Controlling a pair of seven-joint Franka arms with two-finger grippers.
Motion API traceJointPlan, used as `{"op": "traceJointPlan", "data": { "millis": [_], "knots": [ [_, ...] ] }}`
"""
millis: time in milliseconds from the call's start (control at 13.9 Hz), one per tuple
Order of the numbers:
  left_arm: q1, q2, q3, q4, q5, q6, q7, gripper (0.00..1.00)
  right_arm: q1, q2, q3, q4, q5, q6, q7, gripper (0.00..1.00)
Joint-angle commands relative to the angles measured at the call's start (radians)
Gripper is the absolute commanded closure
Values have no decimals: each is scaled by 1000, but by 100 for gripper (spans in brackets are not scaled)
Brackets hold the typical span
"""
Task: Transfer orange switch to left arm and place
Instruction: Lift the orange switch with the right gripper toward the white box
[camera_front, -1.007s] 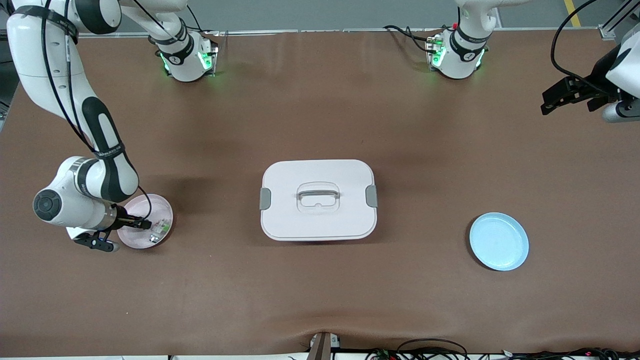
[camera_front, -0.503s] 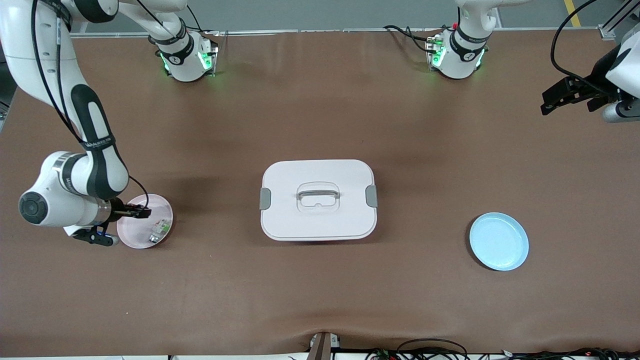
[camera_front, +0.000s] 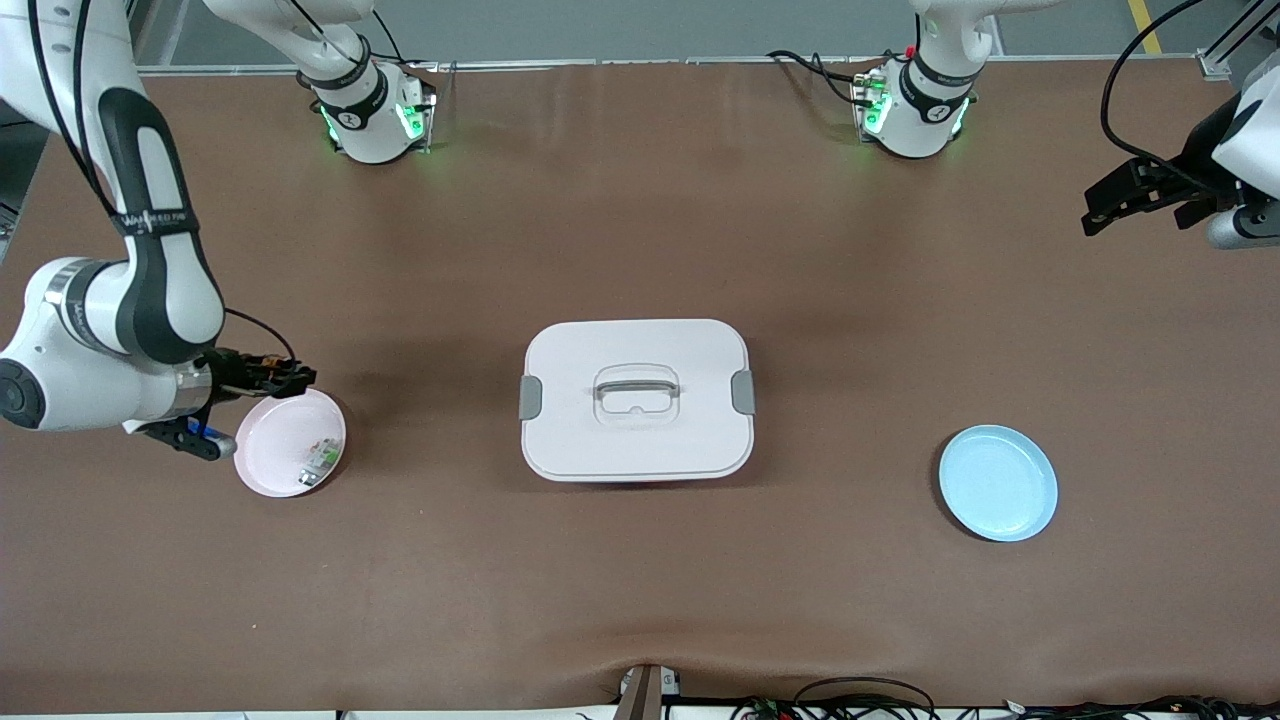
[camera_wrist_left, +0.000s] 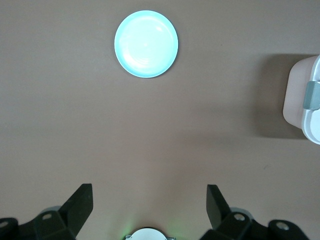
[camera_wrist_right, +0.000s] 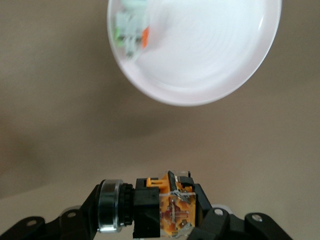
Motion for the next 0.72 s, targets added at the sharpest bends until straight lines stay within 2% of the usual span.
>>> {"op": "traceJointPlan", "data": {
  "millis": [0, 144, 647],
  "knots": [
    [5, 4, -5, -7, -9, 14, -7, 0, 36, -39, -3, -10, 93, -64, 81, 67],
    [7, 10, -5, -5, -7, 25, -5, 0, 36, -40, -5, 3, 209, -118, 84, 67],
    [-6, 27, -6, 14, -18, 45, -2, 0, 98, -40, -2, 20, 389, -163, 329, 67]
  ]
}}
